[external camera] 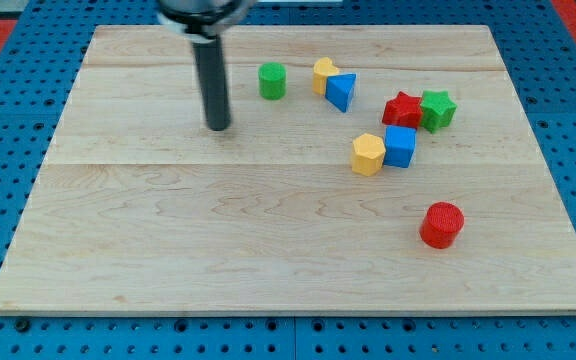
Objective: Move the green circle to the left of the blue triangle
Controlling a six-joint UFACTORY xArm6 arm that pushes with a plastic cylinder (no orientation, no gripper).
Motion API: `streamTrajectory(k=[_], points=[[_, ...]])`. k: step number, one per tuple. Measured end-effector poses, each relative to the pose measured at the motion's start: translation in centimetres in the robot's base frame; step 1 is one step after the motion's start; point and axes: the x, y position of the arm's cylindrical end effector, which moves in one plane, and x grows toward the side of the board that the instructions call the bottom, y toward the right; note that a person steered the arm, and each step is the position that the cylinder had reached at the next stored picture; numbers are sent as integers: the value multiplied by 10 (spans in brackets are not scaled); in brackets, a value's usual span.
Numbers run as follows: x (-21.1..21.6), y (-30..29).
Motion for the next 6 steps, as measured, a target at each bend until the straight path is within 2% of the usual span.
streamTrajectory(k=[1,2,3,5,6], points=[[-51,-53],[-99,-78],[-136,-15],[-82,100],[-79,121]])
